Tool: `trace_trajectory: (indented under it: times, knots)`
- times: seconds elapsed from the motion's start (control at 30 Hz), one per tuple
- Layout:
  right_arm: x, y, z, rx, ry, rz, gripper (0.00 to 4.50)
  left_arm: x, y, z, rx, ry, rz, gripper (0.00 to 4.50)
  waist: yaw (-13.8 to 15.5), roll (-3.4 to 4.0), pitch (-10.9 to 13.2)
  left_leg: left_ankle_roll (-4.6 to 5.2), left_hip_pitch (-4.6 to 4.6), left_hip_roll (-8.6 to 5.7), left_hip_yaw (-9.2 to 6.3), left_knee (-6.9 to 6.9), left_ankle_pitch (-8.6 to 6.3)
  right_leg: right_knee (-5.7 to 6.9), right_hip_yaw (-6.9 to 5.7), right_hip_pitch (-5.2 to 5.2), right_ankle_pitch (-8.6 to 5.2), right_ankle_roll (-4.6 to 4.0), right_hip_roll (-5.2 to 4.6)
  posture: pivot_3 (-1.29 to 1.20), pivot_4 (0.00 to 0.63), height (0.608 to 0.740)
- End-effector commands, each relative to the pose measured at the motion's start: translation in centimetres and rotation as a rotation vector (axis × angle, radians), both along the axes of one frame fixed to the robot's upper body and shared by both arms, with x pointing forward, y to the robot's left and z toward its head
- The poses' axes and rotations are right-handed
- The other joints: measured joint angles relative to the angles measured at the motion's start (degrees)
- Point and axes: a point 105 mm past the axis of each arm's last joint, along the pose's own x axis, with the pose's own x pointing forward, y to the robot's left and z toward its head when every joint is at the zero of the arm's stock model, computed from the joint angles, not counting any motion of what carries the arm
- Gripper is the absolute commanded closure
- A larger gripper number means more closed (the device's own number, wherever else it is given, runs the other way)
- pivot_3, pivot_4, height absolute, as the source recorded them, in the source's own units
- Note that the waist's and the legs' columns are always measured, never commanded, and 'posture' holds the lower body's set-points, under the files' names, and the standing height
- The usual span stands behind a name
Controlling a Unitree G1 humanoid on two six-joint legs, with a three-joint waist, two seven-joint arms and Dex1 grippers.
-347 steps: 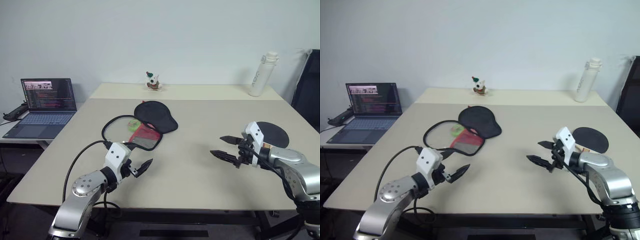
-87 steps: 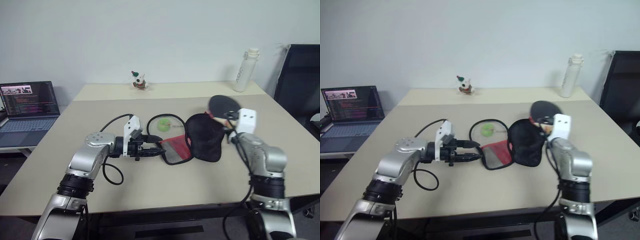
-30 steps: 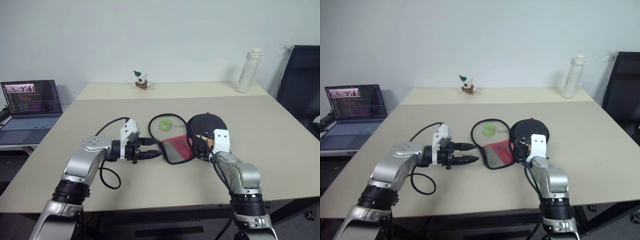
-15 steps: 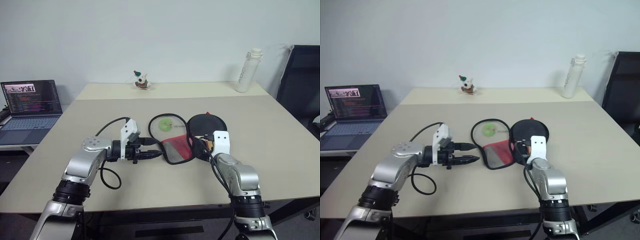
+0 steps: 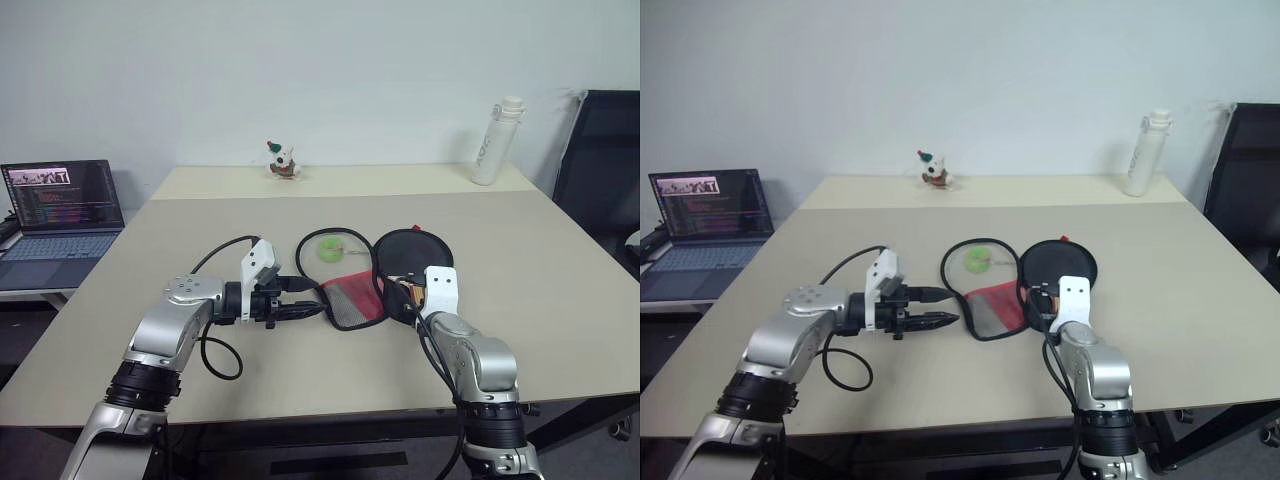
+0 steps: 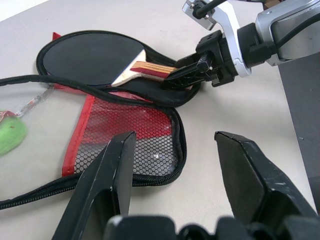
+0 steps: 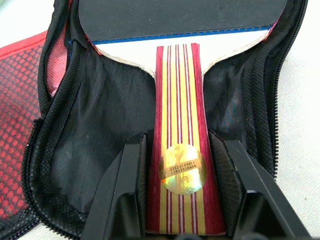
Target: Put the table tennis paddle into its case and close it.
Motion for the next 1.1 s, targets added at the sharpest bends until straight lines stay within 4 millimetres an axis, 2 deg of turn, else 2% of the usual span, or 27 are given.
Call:
trace_trajectory:
  times: [0.03,0.23,0.4,0.57,0.7,0.8,0.9,1.0,1.1]
  knots:
    - [0.1,0.6,1.5,0.037,-0.063,0.018,2.15,-0.1,-0.1,0.9,-0.018,-0.038,-0.011,1.75,0.0,0.0,0.0,0.0,0.0,0.0,0.0,0.0,0.0,0.0,0.0,0.0,0.0,0.0,0.0,0.0,0.15,0.74]
    - [-0.4,1.5,3.9,-0.018,-0.14,0.124,0.14,0.0,0.0,0.7,-0.014,-0.037,-0.002,1.75,0.0,0.0,0.0,0.0,-0.01,-0.01,-0.01,0.01,0.0,-0.01,0.0,0.0,0.0,0.0,0.0,0.0,0.15,0.74]
    - [-3.5,3.0,6.9,-0.058,-0.182,0.453,0.06,0.5,0.5,0.5,-0.007,-0.041,0.043,1.75,0.04,0.0,0.0,0.0,-0.02,0.0,-0.02,0.0,-0.01,-0.03,-0.01,-0.01,0.0,0.0,0.0,0.0,0.15,0.74]
    - [-5.4,1.2,10.3,-0.12,-0.291,0.599,0.06,2.4,1.6,0.3,-0.029,-0.081,0.167,1.75,0.22,-0.04,-0.02,-0.01,-0.01,-0.01,-0.05,0.02,-0.01,-0.06,-0.05,0.03,-0.01,0.0,0.0,0.0,0.15,0.74]
    - [-6.5,-0.3,12.9,-0.099,-0.358,0.69,0.06,3.7,2.7,-1.3,0.022,-0.064,0.244,1.75,0.24,-0.06,0.0,-0.01,0.0,0.0,-0.04,0.03,-0.01,-0.07,-0.06,0.04,-0.01,0.01,0.01,0.0,0.15,0.74]
    - [-7.1,-1.4,13.9,-0.13,-0.369,0.732,0.0,4.7,3.6,-2.4,0.051,-0.037,0.311,2.39,0.44,-0.07,0.0,-0.01,-0.01,-0.02,-0.02,0.02,-0.01,-0.11,-0.05,0.03,0.0,0.01,0.0,0.0,0.15,0.74]
    - [-8.1,-1.4,14.4,-0.143,-0.375,0.805,0.0,5.8,4.0,-3.4,0.061,-0.011,0.366,3.49,0.57,-0.09,0.01,-0.02,-0.03,-0.02,-0.02,0.01,-0.02,-0.13,-0.06,0.04,0.0,0.01,0.0,0.0,0.15,0.74]
    - [-9.1,-1.2,14.5,-0.157,-0.386,0.878,0.0,6.8,3.6,-4.4,0.069,0.004,0.39,4.45,0.69,-0.12,0.03,-0.02,-0.04,-0.03,-0.02,0.02,-0.02,-0.14,-0.06,0.04,0.0,0.01,0.0,0.0,0.15,0.74]
    - [-9.8,-1.2,14.0,-0.17,-0.369,0.927,0.0,7.8,2.7,-4.9,0.063,0.027,0.414,4.45,0.72,-0.18,0.04,-0.02,-0.07,-0.06,-0.03,0.05,-0.02,-0.16,-0.07,0.05,0.01,0.03,-0.01,0.0,0.15,0.74]
